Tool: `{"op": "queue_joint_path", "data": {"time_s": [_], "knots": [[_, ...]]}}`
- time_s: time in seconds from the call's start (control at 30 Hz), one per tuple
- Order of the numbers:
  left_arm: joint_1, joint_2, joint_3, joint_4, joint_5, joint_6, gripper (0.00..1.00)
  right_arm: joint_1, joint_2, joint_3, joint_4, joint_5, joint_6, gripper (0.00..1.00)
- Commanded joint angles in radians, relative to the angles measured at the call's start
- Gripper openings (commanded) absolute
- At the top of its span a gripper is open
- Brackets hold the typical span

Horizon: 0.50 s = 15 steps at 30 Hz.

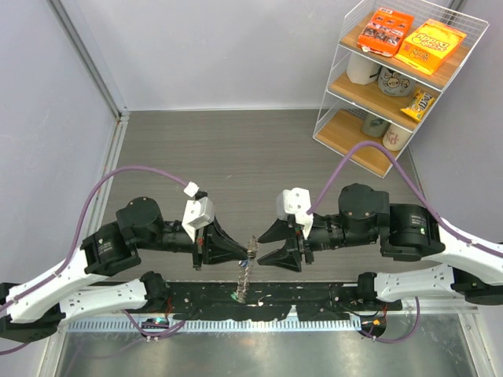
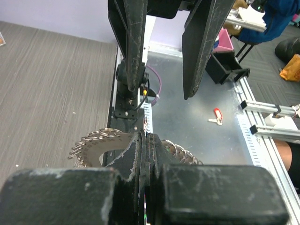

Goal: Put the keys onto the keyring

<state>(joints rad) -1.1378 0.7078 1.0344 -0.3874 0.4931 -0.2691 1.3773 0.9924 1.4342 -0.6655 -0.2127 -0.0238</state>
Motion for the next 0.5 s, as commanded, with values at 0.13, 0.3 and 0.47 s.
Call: {"op": "queue_joint_path", "data": {"time_s": [0.13,0.3,0.47], "knots": [[-0.002,-0.008,0.084,-0.065,0.005,0.047,0.00,-0.001,0.048,0.011,0.064,0.007,-0.002,0.47],[-0.004,-0.011,0.092,-0.079,0.010,0.053,0.00,-0.001,0.080,0.011,0.055,-0.005,-0.011,0.46],[-0.002,-0.014,0.099,-0.088,0.009,0.056,0.00,-0.001,0.104,0.015,0.046,-0.031,-0.013,0.41]]}}
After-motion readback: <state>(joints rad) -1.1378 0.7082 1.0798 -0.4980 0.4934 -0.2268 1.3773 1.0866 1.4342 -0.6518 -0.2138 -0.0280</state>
